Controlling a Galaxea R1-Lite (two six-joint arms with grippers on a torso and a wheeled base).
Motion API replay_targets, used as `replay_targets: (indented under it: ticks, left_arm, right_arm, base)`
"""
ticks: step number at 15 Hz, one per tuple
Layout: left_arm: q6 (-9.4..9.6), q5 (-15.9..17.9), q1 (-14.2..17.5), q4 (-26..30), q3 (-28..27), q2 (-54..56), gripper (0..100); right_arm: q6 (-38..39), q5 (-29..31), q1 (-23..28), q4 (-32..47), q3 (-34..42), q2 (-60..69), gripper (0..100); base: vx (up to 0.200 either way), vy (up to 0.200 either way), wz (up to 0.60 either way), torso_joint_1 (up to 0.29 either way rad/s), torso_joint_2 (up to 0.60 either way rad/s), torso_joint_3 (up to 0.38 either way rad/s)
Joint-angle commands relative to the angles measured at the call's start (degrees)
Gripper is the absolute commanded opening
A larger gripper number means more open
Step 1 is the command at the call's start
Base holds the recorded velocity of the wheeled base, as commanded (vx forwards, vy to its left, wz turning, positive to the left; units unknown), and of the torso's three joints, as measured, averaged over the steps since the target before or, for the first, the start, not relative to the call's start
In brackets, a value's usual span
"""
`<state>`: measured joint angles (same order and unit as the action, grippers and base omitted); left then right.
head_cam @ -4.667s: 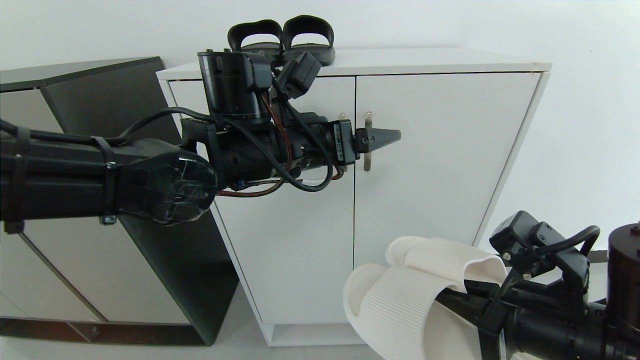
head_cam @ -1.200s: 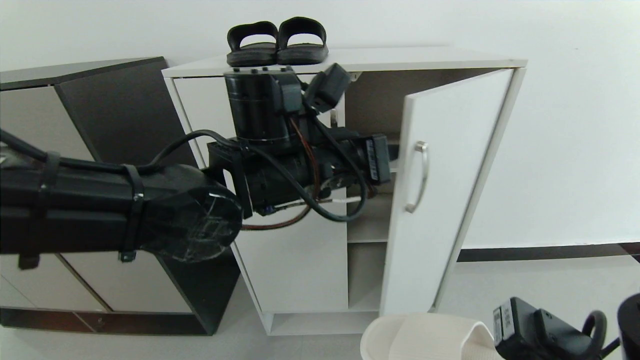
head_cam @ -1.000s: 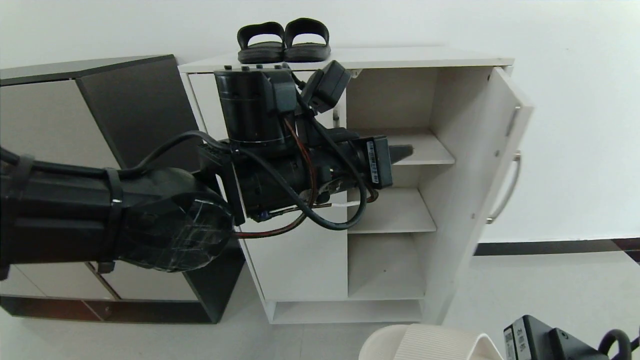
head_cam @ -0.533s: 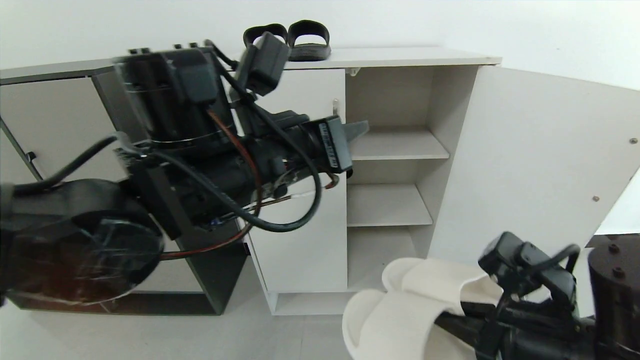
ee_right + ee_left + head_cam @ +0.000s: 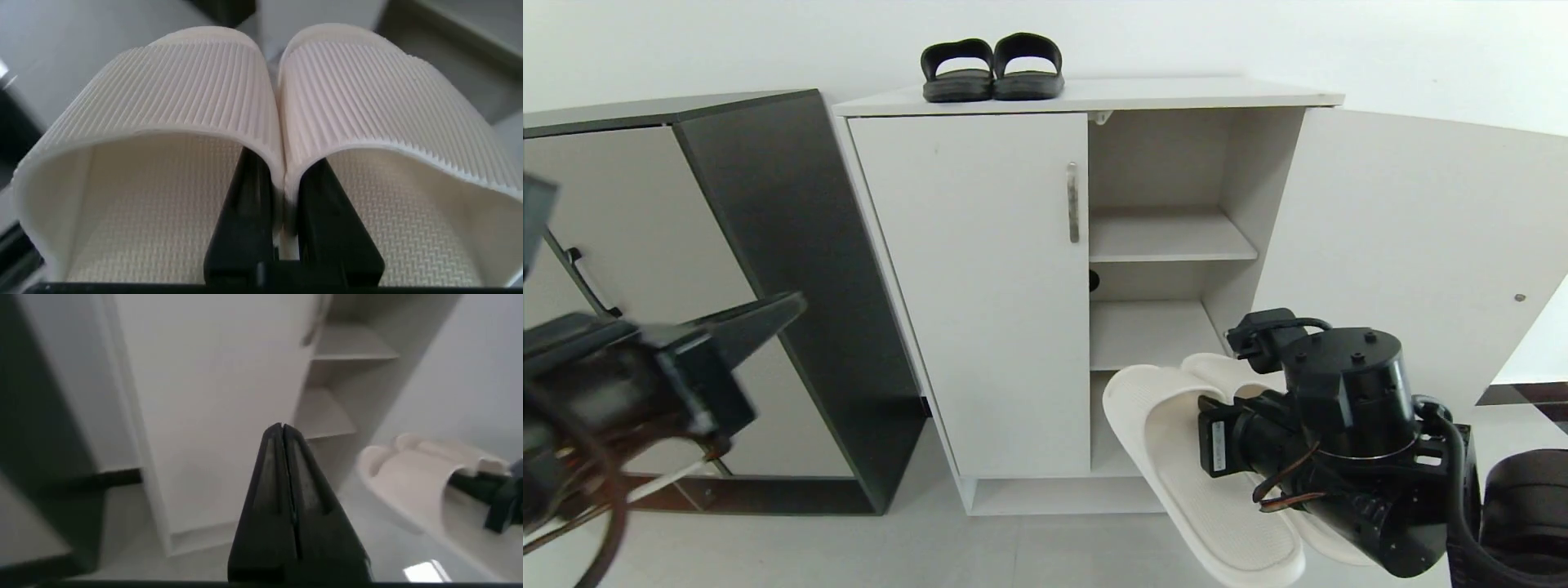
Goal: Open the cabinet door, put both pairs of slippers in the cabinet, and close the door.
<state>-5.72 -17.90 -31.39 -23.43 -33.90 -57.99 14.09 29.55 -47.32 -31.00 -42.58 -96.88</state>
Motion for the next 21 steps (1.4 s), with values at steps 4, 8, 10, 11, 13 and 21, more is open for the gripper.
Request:
replay_targets:
  ticks: [4,8,10,11,13,21]
  left_arm:
    - [1.59,-6.4,34.6,13.2,26.4,42.8,0]
    - [7.21,4.7,36.0,14.1,33.9,53.0,0]
    - [7.39,15.3,36.0,17.1,33.9,53.0,0]
    - [7.21,17.5,36.0,18.9,33.9,53.0,0]
    - [2.20,30.3,36.0,20.5,33.8,52.9,0]
    - [10.20,33.0,31.1,21.0,33.8,58.0,0]
  right_arm:
    - [-0.1,0.2,0.1,-0.1,0.4,-1.2,0]
    - [-0.3,0.3,0.0,-0.2,1.1,-1.0,0]
    - [-0.3,0.2,0.0,-0.2,1.3,-1.1,0]
    - [-0.2,0.2,0.0,-0.2,1.3,-1.1,0]
    - [-0.3,0.2,-0.7,-1.1,1.4,-1.1,0]
    - [-0.5,0.2,-1.3,-1.2,2.0,-1.3,0]
  base:
    - [0.000,0.000,0.00,0.000,0.00,0.000]
    - [0.000,0.000,0.00,0.000,0.00,0.000]
    - [0.000,0.000,0.00,0.000,0.00,0.000]
    - [0.000,0.000,0.00,0.000,0.00,0.000]
    - [0.000,0.000,0.00,0.000,0.00,0.000]
    - [0.000,0.000,0.00,0.000,0.00,0.000]
